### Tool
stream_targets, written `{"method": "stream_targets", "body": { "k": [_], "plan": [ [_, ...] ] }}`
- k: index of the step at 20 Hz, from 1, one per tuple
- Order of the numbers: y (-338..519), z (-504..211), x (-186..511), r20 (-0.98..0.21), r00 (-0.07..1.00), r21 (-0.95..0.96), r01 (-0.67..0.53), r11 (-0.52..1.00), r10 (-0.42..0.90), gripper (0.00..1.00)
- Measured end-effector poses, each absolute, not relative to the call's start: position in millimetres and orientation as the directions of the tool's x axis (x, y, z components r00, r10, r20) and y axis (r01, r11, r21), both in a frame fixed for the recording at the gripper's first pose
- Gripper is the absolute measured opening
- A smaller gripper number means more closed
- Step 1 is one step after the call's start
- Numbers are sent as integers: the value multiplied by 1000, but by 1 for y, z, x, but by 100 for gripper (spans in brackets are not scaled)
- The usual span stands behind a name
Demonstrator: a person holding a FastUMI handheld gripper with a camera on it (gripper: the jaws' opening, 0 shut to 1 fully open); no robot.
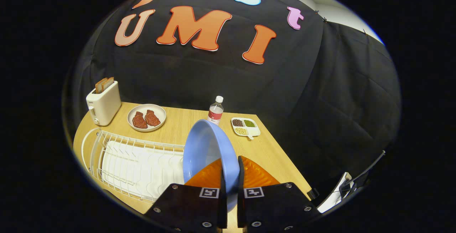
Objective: Take the plate from the dish rack, then take the spoon from the basket and place it into the plate.
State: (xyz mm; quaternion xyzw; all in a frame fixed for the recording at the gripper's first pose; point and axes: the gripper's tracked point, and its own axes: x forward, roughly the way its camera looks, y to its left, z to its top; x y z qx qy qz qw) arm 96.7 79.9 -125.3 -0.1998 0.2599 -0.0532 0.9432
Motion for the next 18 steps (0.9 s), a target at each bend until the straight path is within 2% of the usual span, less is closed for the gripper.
{"method": "stream_targets", "body": {
  "k": [9, 18],
  "plan": [
    [64, -113, 27, -526, 848, -169, -22, 985, -71, 11],
    [34, -169, -44, -630, 775, 127, 53, 990, 40, 11]
  ]
}}
